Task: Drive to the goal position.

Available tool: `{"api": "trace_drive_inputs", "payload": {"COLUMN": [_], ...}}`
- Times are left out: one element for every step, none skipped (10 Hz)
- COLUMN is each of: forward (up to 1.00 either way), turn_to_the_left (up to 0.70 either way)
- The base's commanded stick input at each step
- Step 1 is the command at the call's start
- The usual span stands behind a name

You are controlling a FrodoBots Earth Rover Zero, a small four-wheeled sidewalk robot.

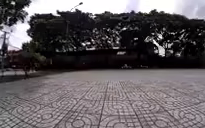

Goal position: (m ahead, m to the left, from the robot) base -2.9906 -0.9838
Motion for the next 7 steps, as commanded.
{"api": "trace_drive_inputs", "payload": {"forward": [0.70,0.70,0.70,0.70,0.70,0.70,0.70], "turn_to_the_left": [0.00,0.00,0.00,0.00,0.00,0.00,0.00]}}
